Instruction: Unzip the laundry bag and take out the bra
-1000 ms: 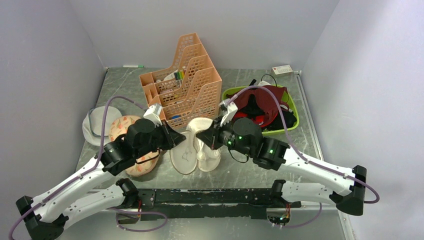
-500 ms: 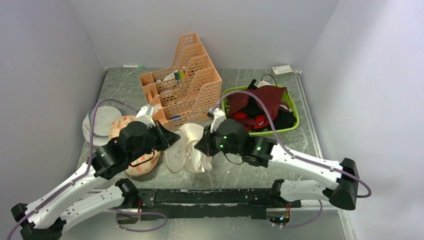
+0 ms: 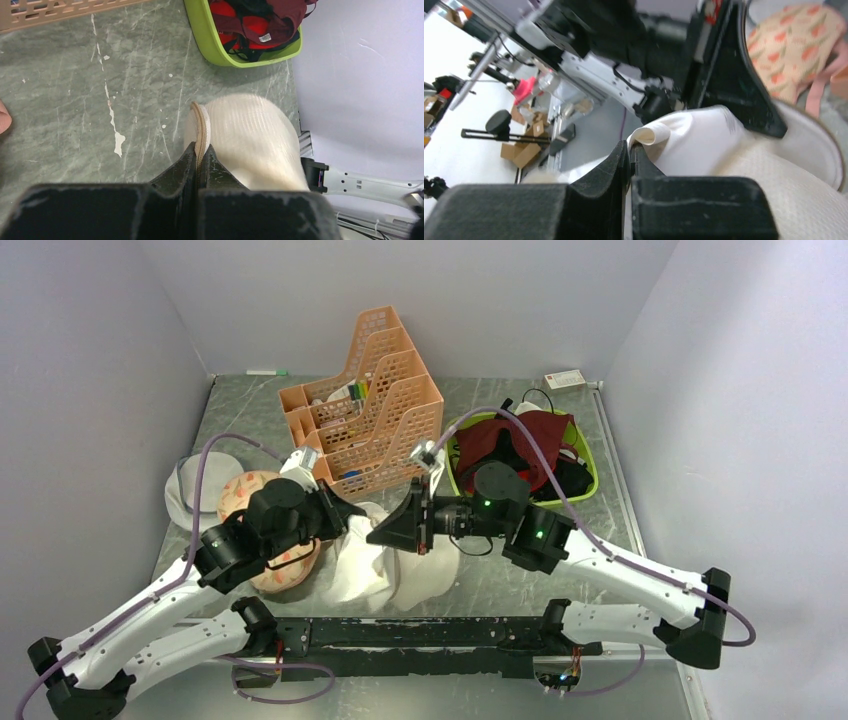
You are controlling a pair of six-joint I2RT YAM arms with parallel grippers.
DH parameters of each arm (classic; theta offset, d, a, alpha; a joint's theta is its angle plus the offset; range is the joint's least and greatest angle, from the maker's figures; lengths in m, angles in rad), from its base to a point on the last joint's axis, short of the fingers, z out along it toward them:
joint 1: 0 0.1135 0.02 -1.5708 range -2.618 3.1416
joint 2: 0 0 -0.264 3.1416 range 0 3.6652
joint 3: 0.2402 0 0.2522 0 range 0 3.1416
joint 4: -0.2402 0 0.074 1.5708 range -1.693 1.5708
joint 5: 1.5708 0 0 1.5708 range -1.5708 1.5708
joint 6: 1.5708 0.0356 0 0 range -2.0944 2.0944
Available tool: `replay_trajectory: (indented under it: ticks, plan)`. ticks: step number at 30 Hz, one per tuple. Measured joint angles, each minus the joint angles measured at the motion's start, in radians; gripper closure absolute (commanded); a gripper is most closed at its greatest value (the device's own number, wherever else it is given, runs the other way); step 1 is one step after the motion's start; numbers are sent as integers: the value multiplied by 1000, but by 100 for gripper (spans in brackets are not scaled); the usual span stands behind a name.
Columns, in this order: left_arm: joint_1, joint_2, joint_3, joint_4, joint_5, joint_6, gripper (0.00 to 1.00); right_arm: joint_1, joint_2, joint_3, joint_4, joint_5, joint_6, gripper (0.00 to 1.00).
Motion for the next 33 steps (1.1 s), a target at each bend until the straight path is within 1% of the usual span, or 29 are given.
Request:
replay_trajectory:
  ticks: [4, 7, 12, 15, 17, 19, 22, 24, 28, 31, 33]
  plan:
    - [0, 1, 0, 0, 3, 0, 93, -56, -48, -5, 112, -10, 54, 100]
    - [0, -3, 0, 1, 8, -3, 93, -134, -80, -49, 177, -5, 115, 100]
    - [0, -7, 0, -5, 10, -2, 93, -229, -45, -198, 323, -53, 238, 100]
    - [0, -5, 0, -15, 9, 2, 93, -266, -23, -199, 283, -57, 239, 100]
    - [0, -3, 2, -24, 0, 8, 93, -274, -18, -121, 182, -28, 190, 100]
    - [0, 2, 12, -44, -19, 18, 93, -276, -17, -10, 95, 16, 126, 100]
    - [0, 13, 56, -105, -60, 40, 93, -293, -31, 117, 26, 97, 34, 100]
    - [0, 18, 96, -145, -95, 63, 93, -331, -43, 175, -11, 151, -20, 100]
    - [0, 23, 159, -199, -151, 111, 93, -475, -32, 220, -56, 198, -87, 100]
    - [0, 40, 186, -224, -171, 142, 93, -610, 4, 208, -50, 172, -99, 100]
    - [0, 62, 198, -238, -174, 161, 93, -730, 42, 180, -25, 132, -91, 100]
